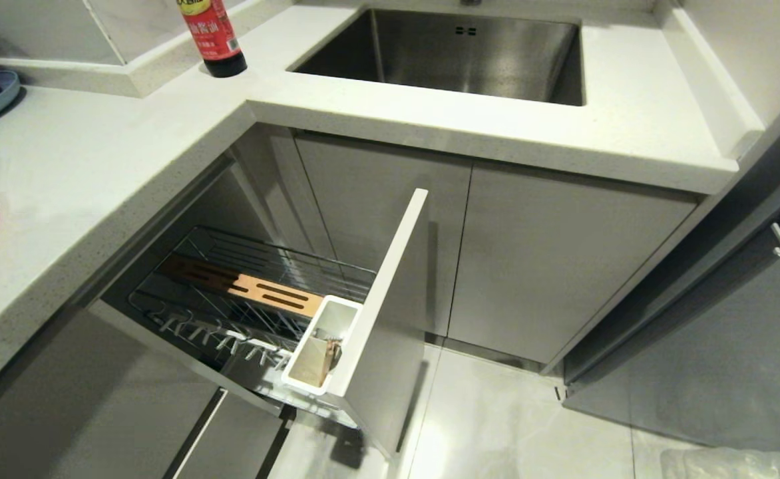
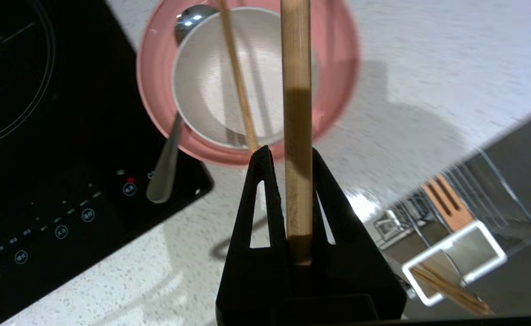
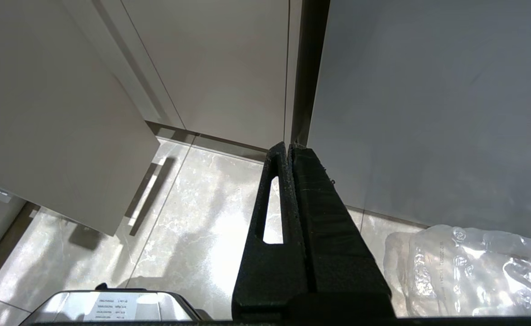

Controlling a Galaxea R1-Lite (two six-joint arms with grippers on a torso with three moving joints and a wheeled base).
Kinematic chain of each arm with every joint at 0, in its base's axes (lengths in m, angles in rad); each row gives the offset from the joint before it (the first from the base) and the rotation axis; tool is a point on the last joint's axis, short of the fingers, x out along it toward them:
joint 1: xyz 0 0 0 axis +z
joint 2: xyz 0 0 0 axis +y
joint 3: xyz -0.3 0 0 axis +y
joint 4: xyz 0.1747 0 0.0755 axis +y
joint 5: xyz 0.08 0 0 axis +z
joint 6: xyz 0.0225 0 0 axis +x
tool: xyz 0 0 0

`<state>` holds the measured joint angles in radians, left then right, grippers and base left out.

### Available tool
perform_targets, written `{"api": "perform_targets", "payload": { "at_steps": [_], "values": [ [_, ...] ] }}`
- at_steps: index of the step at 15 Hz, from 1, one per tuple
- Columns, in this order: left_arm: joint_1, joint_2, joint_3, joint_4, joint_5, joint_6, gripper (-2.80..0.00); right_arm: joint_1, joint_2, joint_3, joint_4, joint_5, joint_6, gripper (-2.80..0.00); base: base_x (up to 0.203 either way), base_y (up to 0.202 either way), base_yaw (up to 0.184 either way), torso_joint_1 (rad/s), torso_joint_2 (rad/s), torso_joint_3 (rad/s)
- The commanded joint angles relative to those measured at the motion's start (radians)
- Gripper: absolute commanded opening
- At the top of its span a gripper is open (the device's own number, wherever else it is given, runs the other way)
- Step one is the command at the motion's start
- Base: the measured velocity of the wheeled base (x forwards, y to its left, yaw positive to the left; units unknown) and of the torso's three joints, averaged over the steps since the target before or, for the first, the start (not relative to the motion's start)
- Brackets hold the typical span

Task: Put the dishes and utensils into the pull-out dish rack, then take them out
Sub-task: Take the chopsticks out of the cupboard

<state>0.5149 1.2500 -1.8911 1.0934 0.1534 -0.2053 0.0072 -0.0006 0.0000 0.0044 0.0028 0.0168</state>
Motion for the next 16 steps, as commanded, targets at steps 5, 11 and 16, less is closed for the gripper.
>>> {"api": "perform_targets", "payload": {
  "at_steps": [5, 11, 16],
  "values": [
    [0.086, 0.144, 0.003, -0.064, -0.004, -0.008, -2.8, 0.0, 0.0, 0.0, 0.0, 0.0, 0.0, -2.8, 0.0, 0.0, 0.0, 0.0, 0.0, 0.0],
    [0.104, 0.202, 0.007, -0.066, -0.086, -0.028, -2.8, 0.0, 0.001, 0.0, 0.0, 0.0, 0.0, -2.8, 0.0, 0.0, 0.0, 0.0, 0.0, 0.0],
    [0.118, 0.224, 0.009, -0.067, -0.117, -0.031, -2.8, 0.0, -0.001, 0.0, 0.0, 0.0, 0.0, -2.8, 0.0, 0.0, 0.0, 0.0, 0.0, 0.0]
  ]
}}
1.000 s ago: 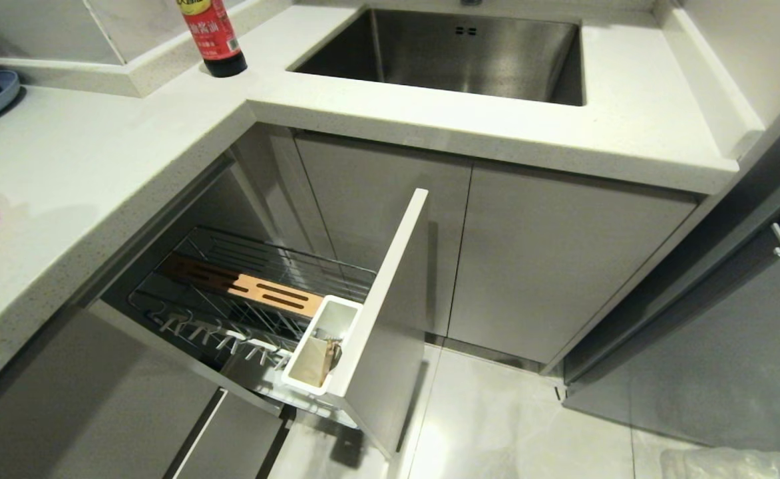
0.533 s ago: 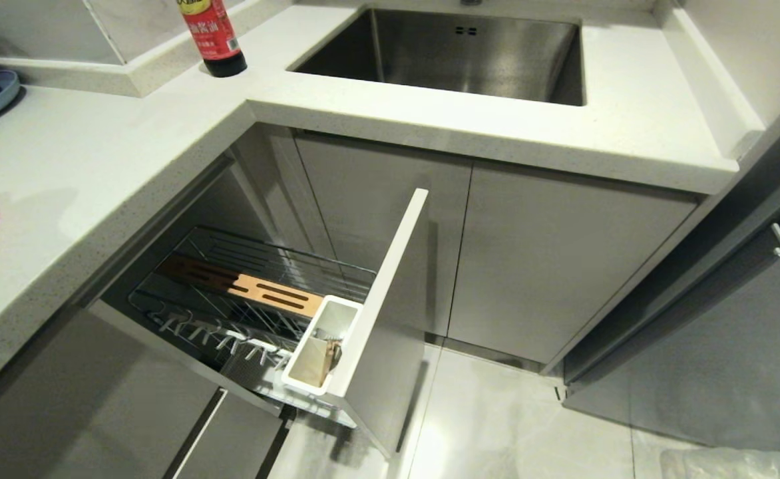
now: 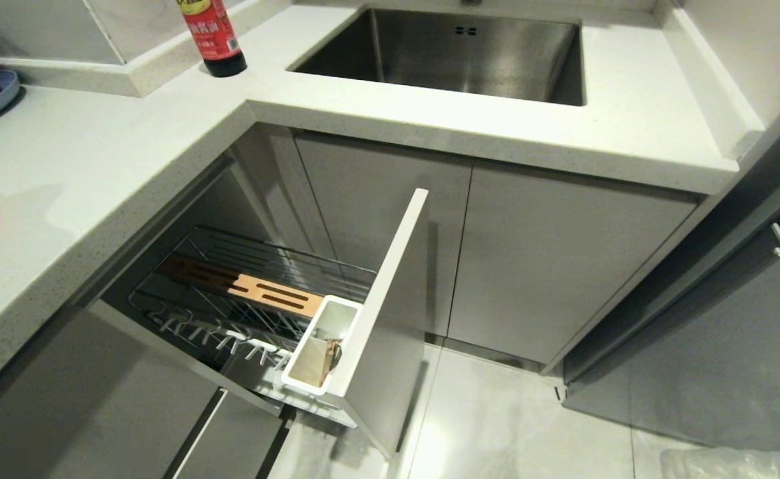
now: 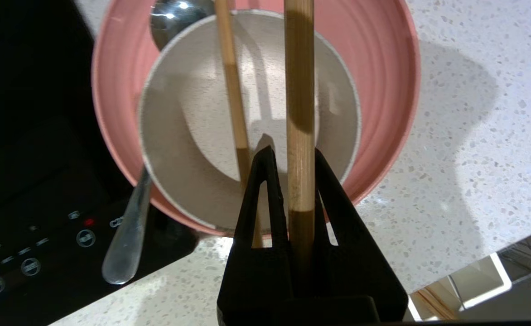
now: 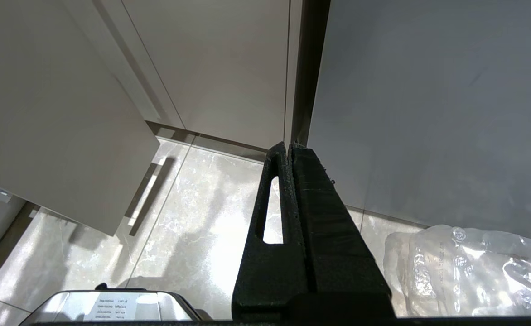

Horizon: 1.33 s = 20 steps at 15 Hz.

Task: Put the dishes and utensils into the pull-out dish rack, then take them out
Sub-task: Take the chopsticks out of the cupboard

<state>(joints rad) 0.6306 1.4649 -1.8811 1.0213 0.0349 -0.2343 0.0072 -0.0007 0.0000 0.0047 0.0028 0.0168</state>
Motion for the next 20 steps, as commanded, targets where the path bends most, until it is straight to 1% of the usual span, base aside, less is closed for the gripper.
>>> {"api": "perform_targets", "payload": {
  "at_steps": [1, 3, 5, 10, 16, 20],
  "values": [
    [0.003, 0.009, 0.0, 0.006, -0.011, -0.003, -2.8, 0.0, 0.0, 0.0, 0.0, 0.0, 0.0, -2.8, 0.0, 0.0, 0.0, 0.0, 0.0, 0.0],
    [0.003, 0.013, 0.005, 0.008, -0.035, -0.006, -2.8, 0.0, 0.001, 0.0, 0.0, 0.0, 0.0, -2.8, 0.0, 0.0, 0.0, 0.0, 0.0, 0.0],
    [0.003, 0.014, 0.018, 0.006, -0.037, -0.023, -2.8, 0.0, -0.001, 0.0, 0.0, 0.0, 0.0, -2.8, 0.0, 0.0, 0.0, 0.0, 0.0, 0.0],
    [0.006, 0.02, 0.025, -0.009, -0.038, -0.023, -2.8, 0.0, 0.001, 0.0, 0.0, 0.0, 0.0, -2.8, 0.0, 0.0, 0.0, 0.0, 0.0, 0.0],
    [0.014, 0.048, 0.02, -0.012, -0.068, -0.023, -2.8, 0.0, 0.0, 0.0, 0.0, 0.0, 0.0, -2.8, 0.0, 0.0, 0.0, 0.0, 0.0, 0.0],
    [0.017, 0.057, 0.018, -0.013, -0.076, -0.023, -2.8, 0.0, 0.001, 0.0, 0.0, 0.0, 0.0, -2.8, 0.0, 0.0, 0.0, 0.0, 0.0, 0.0]
  ]
}}
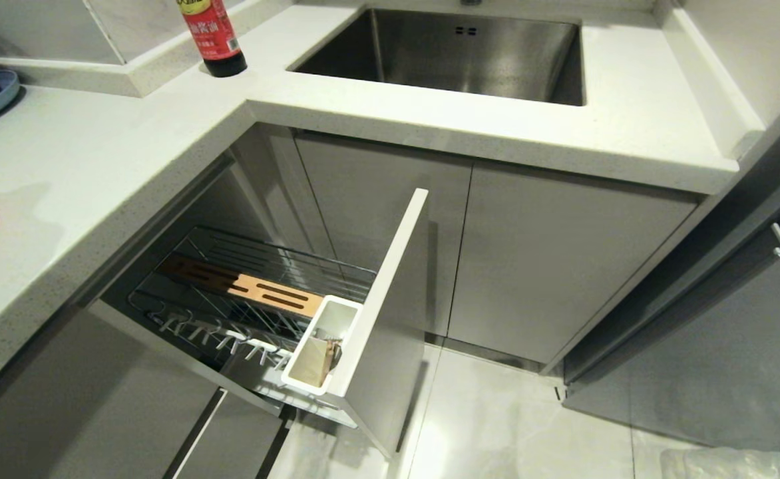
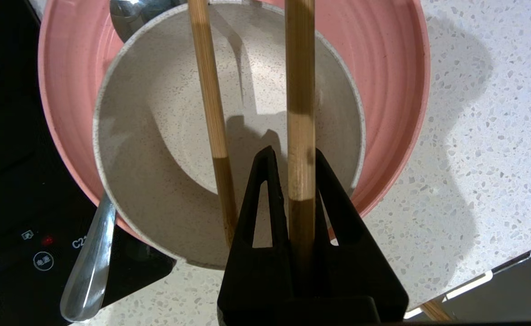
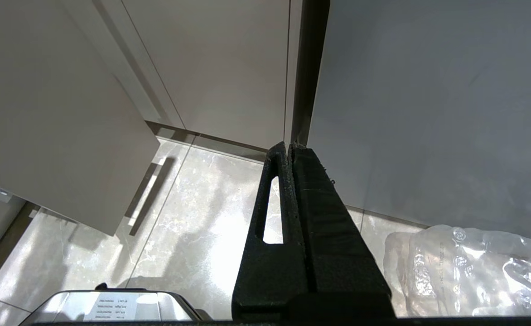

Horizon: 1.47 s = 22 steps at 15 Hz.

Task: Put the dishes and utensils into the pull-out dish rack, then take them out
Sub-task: Take the chopsticks out of the cupboard, then close the cupboard

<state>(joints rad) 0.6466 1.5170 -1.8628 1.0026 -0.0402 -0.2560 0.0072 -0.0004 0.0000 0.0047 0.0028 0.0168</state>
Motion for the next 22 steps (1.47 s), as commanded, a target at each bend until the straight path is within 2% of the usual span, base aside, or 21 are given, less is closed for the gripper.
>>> {"api": "perform_targets", "payload": {
  "at_steps": [1, 18, 22],
  "values": [
    [0.001, 0.005, 0.0, 0.005, -0.001, -0.002, -2.8, 0.0, 0.0, 0.0, 0.0, 0.0, 0.0, -2.8, 0.0, 0.0, 0.0, 0.0, 0.0, 0.0],
    [0.013, 0.057, -0.003, 0.007, -0.018, 0.0, -2.8, 0.0, 0.0, 0.0, 0.0, 0.0, 0.0, -2.8, 0.0, 0.0, 0.0, 0.0, 0.0, 0.0],
    [0.018, 0.065, -0.003, 0.008, -0.046, 0.0, -2.8, 0.0, 0.0, 0.0, 0.0, 0.0, 0.0, -2.8, 0.0, 0.0, 0.0, 0.0, 0.0, 0.0]
  ]
}}
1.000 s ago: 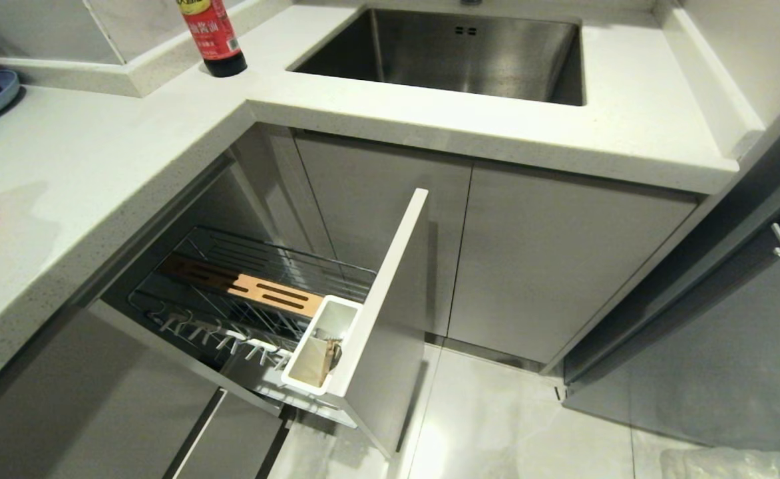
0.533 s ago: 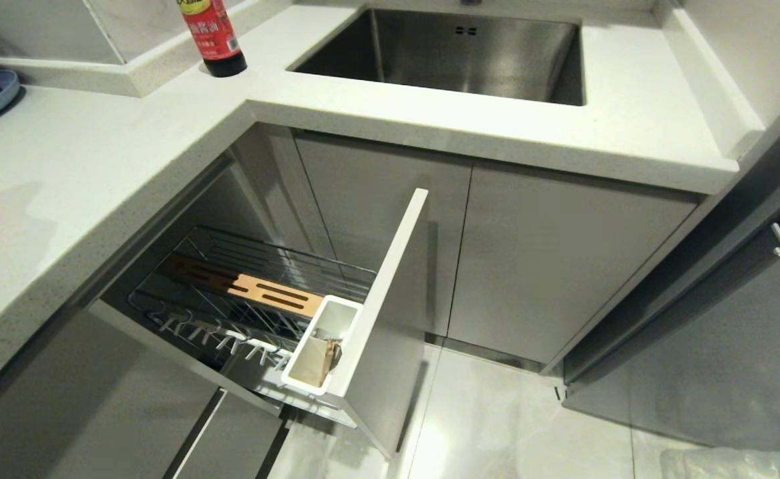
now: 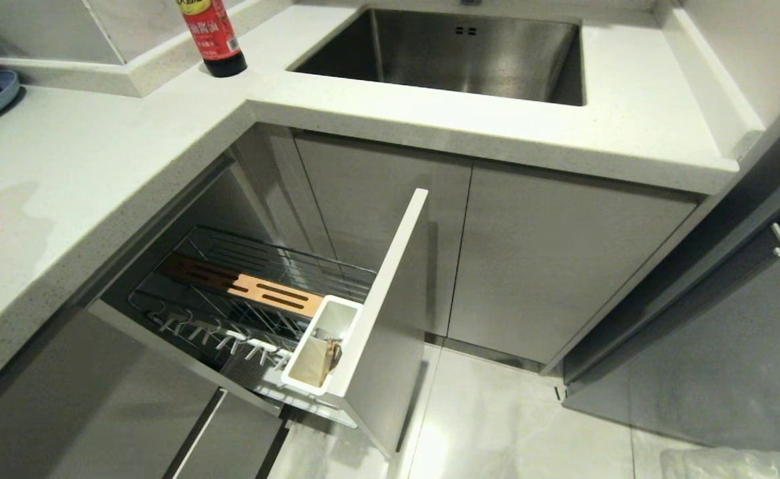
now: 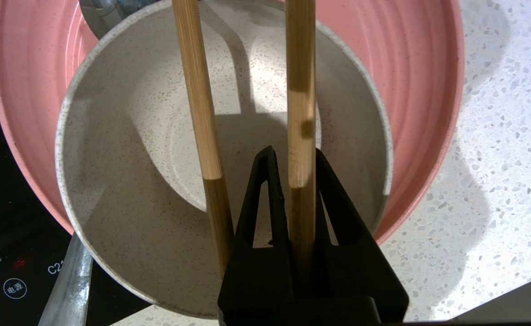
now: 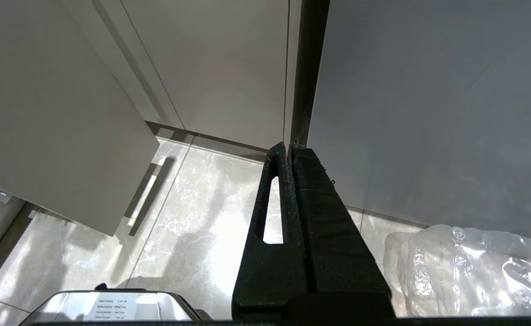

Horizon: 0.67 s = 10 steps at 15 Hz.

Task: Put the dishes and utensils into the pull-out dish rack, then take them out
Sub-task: Close the cupboard

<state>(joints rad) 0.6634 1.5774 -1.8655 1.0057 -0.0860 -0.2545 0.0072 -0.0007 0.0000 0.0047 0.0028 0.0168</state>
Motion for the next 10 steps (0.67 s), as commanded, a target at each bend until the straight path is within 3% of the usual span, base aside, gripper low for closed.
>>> {"api": "perform_targets", "payload": {
  "at_steps": [1, 9, 10],
  "values": [
    [0.002, 0.004, 0.0, 0.005, -0.001, -0.002, -2.8, 0.0, 0.001, 0.0, 0.0, 0.0, 0.0, -2.8, 0.0, 0.0, 0.0, 0.0, 0.0, 0.0],
    [0.002, 0.012, 0.0, 0.007, -0.001, -0.002, -2.8, 0.0, 0.001, 0.0, 0.0, 0.0, 0.0, -2.8, 0.0, 0.0, 0.0, 0.0, 0.0, 0.0],
    [0.002, 0.012, 0.0, 0.005, -0.001, -0.003, 0.0, 0.0, 0.0, 0.0, 0.0, 0.0, 0.0, -2.8, 0.0, 0.0, 0.0, 0.0, 0.0, 0.0]
  ]
}}
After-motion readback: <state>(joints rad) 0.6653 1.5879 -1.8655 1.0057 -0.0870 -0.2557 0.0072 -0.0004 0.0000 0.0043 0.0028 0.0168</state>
